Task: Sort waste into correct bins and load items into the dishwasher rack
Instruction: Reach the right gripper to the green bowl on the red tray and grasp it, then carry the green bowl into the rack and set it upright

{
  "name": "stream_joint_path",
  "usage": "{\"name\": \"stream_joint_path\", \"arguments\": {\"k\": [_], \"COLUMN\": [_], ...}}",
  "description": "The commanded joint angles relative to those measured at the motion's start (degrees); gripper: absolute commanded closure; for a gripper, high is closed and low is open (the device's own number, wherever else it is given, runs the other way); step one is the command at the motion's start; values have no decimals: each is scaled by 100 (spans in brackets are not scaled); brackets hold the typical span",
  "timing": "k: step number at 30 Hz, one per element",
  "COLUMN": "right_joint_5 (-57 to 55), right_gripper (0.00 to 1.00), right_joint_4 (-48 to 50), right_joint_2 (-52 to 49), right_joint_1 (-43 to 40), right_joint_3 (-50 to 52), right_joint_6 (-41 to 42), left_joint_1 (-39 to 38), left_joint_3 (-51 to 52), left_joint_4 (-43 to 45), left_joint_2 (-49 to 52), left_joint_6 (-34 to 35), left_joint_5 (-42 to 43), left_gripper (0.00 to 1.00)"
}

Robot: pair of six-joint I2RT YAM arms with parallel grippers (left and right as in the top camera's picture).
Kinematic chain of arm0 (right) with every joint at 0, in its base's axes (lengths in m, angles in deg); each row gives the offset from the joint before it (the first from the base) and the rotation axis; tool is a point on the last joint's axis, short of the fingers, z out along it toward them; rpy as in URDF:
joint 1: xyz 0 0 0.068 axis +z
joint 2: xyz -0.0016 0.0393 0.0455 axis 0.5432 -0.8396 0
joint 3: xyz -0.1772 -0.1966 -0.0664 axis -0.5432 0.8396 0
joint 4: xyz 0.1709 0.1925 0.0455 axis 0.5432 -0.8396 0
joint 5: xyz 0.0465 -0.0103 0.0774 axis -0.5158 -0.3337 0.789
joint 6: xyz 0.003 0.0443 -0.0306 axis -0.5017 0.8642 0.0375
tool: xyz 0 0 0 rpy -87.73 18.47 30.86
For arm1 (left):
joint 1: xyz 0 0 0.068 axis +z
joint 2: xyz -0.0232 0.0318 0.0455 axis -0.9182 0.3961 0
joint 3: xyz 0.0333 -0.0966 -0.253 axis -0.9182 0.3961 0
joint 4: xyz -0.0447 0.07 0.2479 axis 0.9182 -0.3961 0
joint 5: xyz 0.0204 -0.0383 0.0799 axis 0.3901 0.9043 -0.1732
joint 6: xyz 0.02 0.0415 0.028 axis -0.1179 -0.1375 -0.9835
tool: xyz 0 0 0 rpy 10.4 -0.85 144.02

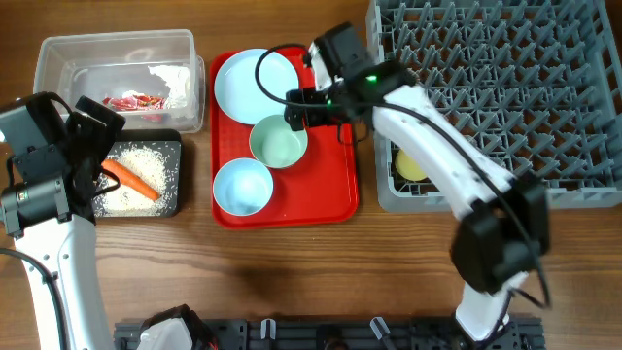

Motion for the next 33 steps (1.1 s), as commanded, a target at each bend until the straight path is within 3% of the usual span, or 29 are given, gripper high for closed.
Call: {"name": "stream_joint_path", "arguments": {"k": [1, 10, 13, 14, 16, 20, 33], "right_joint_5": [-170, -651, -651, -651, -651, -651, -651], "right_gripper": [16, 29, 41, 52, 65, 79, 95], "right_joint_4": [-22, 240, 350, 387, 435, 529, 719], "right_joint_2": [-483, -984, -1040, -1060, -1073, -1097, -1283], "right_joint_1": [50, 50, 66, 72, 74, 129, 358], "right_joint_3": [55, 66, 70, 70, 70, 70, 70], "right_joint_6": [315, 632, 649, 649, 651, 743, 765], "left_joint_1": [-22, -22, -22, -22, -22, -22, -22], "left_joint_3": [-39, -37, -37, -37, -39, -39, -37], "left_joint_4": [-7, -7, -7, -7, -7, -7, -7], "left_joint_2": [-26, -26, -26, -26, -26, -26, -26], "left_joint_6": [-107, -107, -107, -107, -107, -107, -107], "left_joint_5": [70, 70, 70, 70, 70, 70, 70], "left_gripper": [0, 0, 0, 0, 0, 0, 0]}}
